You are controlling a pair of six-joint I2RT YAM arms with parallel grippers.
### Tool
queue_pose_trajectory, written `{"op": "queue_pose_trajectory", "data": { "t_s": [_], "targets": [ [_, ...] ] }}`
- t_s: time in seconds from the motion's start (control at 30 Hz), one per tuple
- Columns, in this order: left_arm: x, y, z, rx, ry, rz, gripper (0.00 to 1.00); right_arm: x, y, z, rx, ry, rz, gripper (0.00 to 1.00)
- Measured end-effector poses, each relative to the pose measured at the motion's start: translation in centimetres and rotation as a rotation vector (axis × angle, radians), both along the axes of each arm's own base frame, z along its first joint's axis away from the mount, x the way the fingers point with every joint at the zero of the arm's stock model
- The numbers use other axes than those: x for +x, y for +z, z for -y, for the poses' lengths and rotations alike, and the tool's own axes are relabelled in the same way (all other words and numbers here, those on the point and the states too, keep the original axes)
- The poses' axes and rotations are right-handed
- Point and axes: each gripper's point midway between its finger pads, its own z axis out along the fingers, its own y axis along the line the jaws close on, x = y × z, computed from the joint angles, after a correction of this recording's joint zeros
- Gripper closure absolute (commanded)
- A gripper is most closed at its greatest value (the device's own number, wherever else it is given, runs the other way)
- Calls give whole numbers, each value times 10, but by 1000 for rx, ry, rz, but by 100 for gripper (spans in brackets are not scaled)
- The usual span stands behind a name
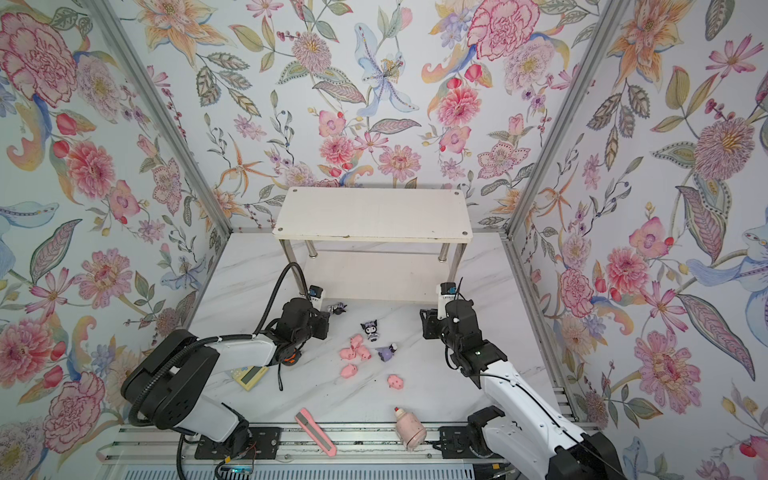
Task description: Place and organize the plastic toys onto the shelf
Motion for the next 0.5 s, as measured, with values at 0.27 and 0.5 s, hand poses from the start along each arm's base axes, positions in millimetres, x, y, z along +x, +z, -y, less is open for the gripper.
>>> {"op": "queue_pose_trajectory", "data": {
  "t_s": [0.27,0.5],
  "targets": [
    [-29,10,8,-14,-35,3,35,12,-4,-30,-10,65,-20,64],
    [-24,10,-4,50,6,29,27,21,-8,-56,-21,117,-39,63]
  ]
}}
